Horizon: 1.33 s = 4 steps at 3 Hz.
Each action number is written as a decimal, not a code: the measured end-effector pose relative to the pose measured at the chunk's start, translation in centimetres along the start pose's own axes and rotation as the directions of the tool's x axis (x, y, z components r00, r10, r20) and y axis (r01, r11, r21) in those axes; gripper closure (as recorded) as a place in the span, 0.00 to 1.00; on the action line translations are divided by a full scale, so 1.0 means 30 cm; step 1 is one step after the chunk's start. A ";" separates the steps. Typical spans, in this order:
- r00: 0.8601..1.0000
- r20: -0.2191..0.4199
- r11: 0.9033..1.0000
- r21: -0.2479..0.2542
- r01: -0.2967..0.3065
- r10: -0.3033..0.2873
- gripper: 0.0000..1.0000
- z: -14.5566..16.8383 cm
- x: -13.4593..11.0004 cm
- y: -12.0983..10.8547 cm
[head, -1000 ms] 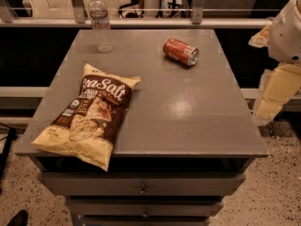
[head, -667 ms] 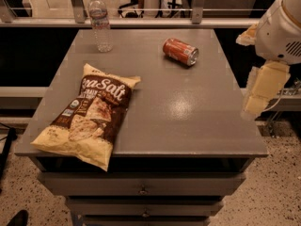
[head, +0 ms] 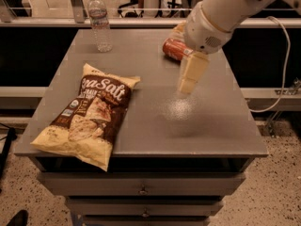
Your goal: Pick brown chip bag
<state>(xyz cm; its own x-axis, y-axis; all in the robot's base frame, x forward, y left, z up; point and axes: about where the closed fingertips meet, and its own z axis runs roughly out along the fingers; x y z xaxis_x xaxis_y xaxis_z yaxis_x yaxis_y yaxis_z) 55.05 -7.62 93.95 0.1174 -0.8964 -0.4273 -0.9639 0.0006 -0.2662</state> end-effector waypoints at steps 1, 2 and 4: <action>0.994 0.109 0.998 -0.061 0.036 -0.029 0.00 0.162 -0.133 -0.027; 0.979 0.205 0.991 -0.127 0.040 -0.013 0.00 0.311 -0.251 -0.018; 0.948 0.314 0.965 -0.260 0.025 0.060 0.16 0.504 -0.409 0.040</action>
Offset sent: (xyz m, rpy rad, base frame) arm 0.0200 0.1798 -0.0820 0.3083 0.2162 0.1784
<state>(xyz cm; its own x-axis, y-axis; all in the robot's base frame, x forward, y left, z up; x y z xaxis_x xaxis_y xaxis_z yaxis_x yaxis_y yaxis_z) 56.07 10.09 85.82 0.1283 -0.7104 -0.6920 -0.9897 -0.1369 -0.0430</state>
